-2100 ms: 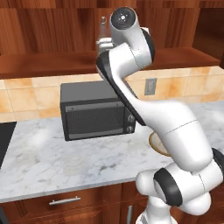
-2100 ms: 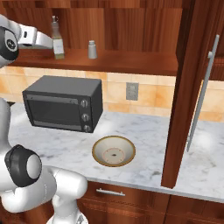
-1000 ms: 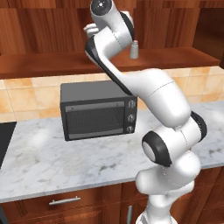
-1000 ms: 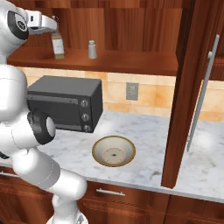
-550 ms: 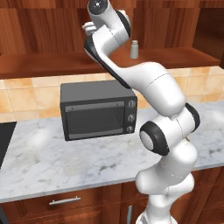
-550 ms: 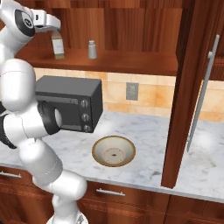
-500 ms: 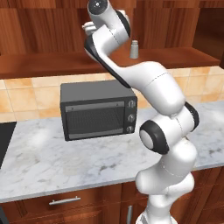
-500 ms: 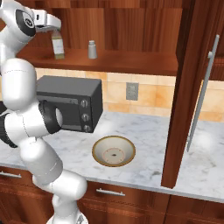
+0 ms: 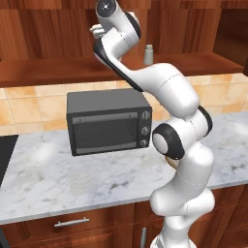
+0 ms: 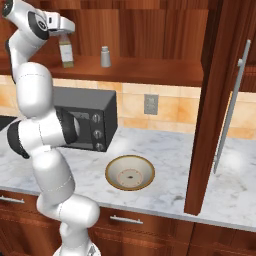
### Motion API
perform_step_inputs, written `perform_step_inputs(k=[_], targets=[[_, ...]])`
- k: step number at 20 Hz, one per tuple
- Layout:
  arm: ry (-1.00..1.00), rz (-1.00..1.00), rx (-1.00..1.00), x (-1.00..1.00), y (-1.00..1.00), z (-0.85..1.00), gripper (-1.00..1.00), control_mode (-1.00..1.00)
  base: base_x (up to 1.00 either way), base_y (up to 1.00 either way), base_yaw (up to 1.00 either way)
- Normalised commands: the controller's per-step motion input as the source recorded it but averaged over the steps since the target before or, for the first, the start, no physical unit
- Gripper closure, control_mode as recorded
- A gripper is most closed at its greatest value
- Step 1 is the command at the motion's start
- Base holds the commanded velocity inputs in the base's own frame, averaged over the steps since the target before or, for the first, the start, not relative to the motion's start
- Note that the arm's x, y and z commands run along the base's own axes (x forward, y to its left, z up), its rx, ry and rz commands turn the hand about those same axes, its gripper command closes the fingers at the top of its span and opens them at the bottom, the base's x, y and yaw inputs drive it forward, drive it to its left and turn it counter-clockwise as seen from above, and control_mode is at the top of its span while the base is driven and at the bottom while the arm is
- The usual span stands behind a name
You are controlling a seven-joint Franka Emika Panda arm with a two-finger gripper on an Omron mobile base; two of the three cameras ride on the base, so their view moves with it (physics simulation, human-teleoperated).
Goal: Retrieve the bottle and the shaker from the cabinet and place them next to the mixing bowl on the counter. Then add garlic from the fridge to the mixing bowl.
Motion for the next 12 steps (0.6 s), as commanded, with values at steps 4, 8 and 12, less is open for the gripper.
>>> perform_step_inputs(k=[4,8,12], targets=[[0.0,0.0,-0.02,0.24,0.22,0.0,-1.0,-1.0,0.0,0.0,0.0],[0.0,0.0,-0.01,0.25,0.17,0.0,-1.0,-1.0,0.0,0.0,0.0],[0.0,0.0,0.0,0.39,0.06,0.0,-1.0,-1.0,0.0,0.0,0.0]])
